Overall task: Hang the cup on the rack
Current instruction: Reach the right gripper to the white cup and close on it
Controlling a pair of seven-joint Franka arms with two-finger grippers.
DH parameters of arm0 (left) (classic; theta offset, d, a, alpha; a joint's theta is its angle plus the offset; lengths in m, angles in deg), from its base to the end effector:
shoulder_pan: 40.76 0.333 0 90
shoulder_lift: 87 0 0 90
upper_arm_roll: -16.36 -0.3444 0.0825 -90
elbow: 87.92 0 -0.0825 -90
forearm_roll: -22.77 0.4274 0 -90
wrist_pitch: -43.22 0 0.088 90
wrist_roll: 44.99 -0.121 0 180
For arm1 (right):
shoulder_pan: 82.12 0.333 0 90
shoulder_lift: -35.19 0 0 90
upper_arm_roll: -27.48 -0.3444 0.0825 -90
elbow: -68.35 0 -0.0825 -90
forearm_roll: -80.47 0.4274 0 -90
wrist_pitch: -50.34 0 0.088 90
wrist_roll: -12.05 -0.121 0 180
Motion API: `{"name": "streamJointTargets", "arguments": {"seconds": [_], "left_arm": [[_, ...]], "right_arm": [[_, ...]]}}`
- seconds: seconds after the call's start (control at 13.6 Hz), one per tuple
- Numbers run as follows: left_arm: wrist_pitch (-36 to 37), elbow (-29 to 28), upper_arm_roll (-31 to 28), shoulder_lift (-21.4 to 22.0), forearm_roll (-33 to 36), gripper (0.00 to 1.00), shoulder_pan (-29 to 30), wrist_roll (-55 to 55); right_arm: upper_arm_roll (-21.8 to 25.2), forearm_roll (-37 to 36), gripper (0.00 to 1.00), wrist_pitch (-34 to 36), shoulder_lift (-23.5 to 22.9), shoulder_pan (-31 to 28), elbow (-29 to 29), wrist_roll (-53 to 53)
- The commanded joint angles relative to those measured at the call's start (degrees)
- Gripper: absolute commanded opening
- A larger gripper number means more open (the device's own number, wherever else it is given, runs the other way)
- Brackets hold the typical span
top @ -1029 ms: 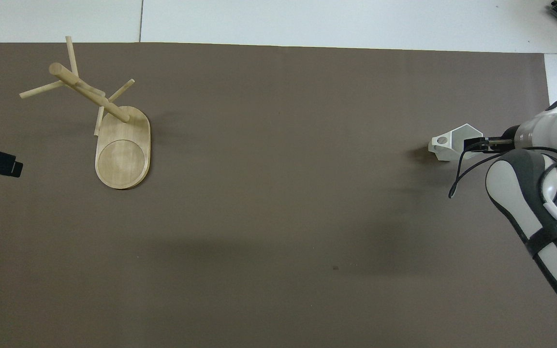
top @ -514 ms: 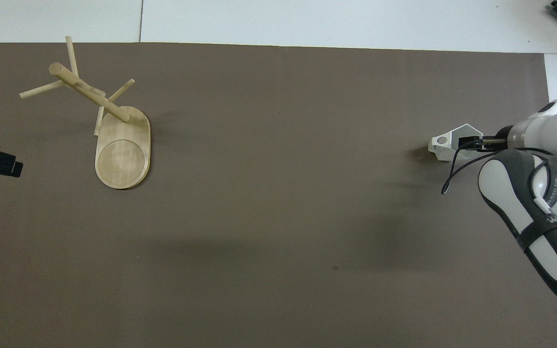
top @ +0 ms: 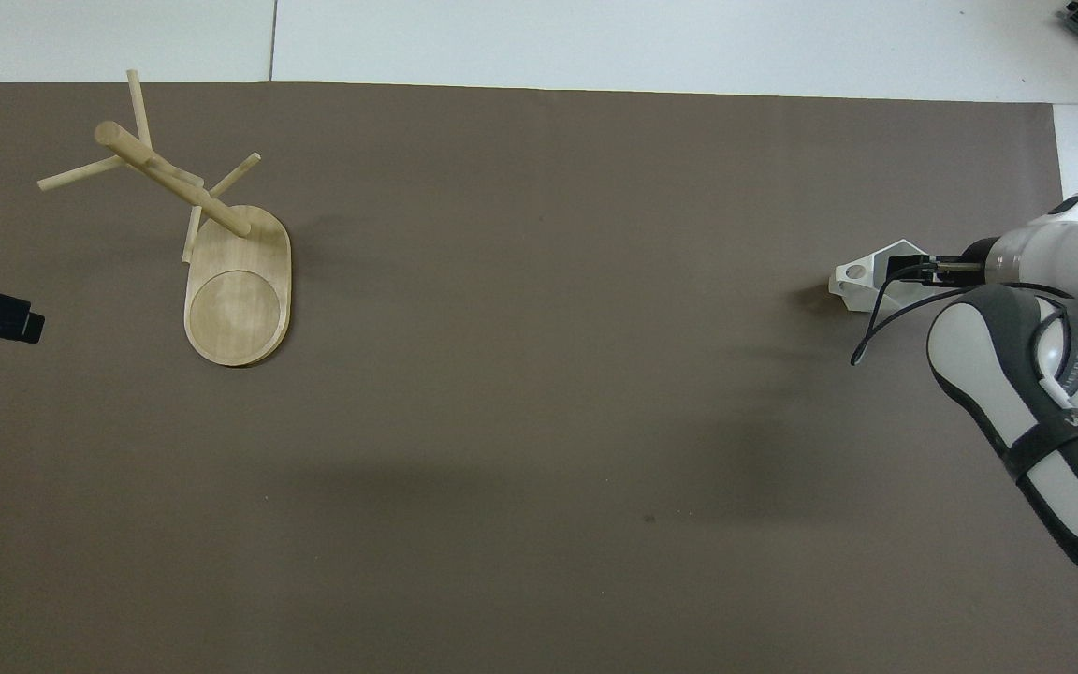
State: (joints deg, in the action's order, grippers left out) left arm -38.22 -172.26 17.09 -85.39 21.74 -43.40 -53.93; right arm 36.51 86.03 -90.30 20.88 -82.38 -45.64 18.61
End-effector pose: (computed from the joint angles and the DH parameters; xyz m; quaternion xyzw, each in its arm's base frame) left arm 0.5704 -0.0361 0.6926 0.9940 -0.1084 -0.0108 0.0093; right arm 0.6555 -0.1025 0.3487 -0.9925 0.0531 -0.1105 0.0004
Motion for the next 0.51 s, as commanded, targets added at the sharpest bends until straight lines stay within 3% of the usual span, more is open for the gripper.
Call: {"name": "streamJointTargets", "arguments": {"seconds": [0.0, 0.44], "left_arm": [[0.1, -1.8, 0.3, 1.6, -0.6, 1.00, 0.7, -0.4], [0.1, -1.8, 0.3, 1.6, -0.6, 1.00, 0.7, -0.5]], "right_arm": [[-0.5, 0.8, 0.94, -1.5, -0.5, -0.5, 0.1, 2.2], [-0.5, 0.5, 0.86, -2.3, -1.0, -0.2, 0.7, 3.8]]}}
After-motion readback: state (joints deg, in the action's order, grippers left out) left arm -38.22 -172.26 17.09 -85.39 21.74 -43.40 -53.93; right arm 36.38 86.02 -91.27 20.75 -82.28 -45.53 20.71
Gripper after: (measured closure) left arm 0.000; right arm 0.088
